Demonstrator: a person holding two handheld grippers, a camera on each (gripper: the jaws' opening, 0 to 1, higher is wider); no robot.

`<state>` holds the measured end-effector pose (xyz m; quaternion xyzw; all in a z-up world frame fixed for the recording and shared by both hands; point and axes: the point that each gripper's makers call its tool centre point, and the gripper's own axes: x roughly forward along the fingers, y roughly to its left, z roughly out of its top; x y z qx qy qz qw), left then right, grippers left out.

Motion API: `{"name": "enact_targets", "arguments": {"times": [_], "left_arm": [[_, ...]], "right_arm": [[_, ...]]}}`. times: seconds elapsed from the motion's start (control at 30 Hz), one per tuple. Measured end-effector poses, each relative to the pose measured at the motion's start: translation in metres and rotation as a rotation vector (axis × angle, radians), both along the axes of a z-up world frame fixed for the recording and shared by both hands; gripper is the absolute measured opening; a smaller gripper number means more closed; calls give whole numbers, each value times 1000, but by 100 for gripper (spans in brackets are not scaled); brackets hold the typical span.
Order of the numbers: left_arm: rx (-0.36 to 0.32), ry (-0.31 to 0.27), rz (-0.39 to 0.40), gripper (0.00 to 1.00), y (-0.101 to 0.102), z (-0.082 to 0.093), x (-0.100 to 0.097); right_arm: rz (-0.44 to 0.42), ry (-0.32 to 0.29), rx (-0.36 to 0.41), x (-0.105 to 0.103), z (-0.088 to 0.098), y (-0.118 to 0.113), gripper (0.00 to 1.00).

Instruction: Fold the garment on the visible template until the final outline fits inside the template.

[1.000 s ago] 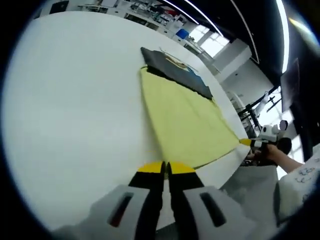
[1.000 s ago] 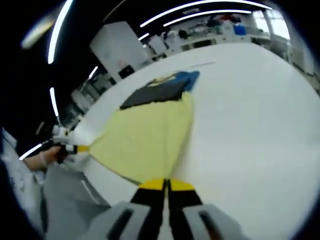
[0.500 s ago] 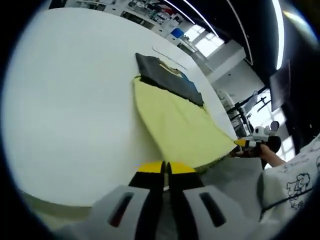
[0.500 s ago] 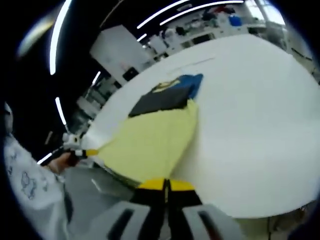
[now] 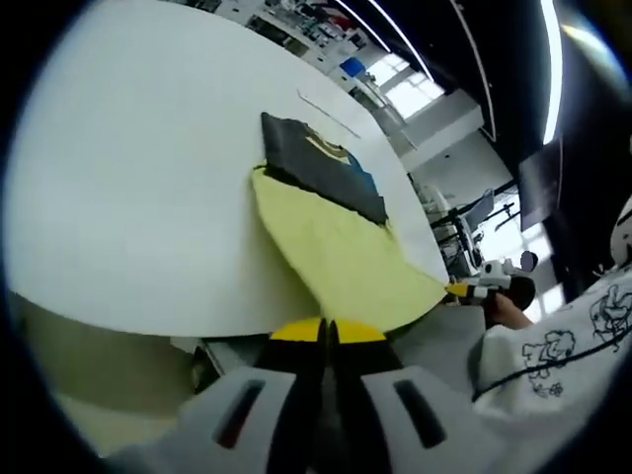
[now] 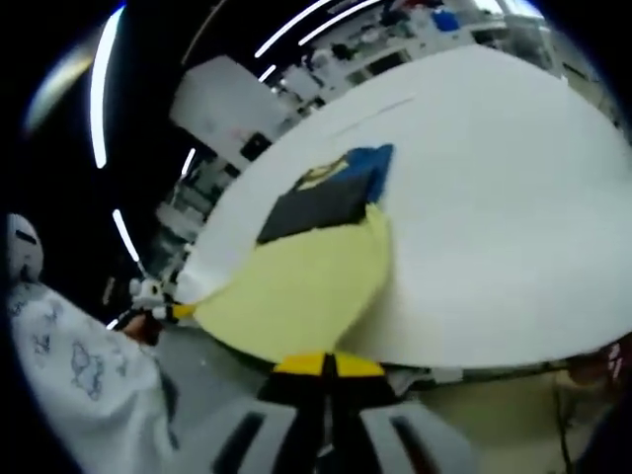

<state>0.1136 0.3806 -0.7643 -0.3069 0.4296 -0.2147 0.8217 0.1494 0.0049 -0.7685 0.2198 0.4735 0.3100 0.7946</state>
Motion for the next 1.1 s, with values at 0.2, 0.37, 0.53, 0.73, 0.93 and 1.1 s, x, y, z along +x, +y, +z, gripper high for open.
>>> {"name": "enact_targets", "arguments": {"times": [0.2,0.37,0.53,0.73,0.93,1.1], "left_arm": [[14,-41,-16,0,3,10,16],[42,-76,-77,0,8,24,38],[53,-144,-100,0,13,47,76],[53,-183,-115,0,12,52,124],[83,-221,-109,0,15,48,167],[124,-226,-109,0,10,37,194]], "right_arm": [[-15,-39,44,20,24,5,0],[-14,-84,76,40,48,14,0],[-5,-154,90,71,72,28,0],[20,-208,51,111,78,36,0],[21,-249,6,159,74,30,0],[15,-266,-18,203,65,29,0]]}}
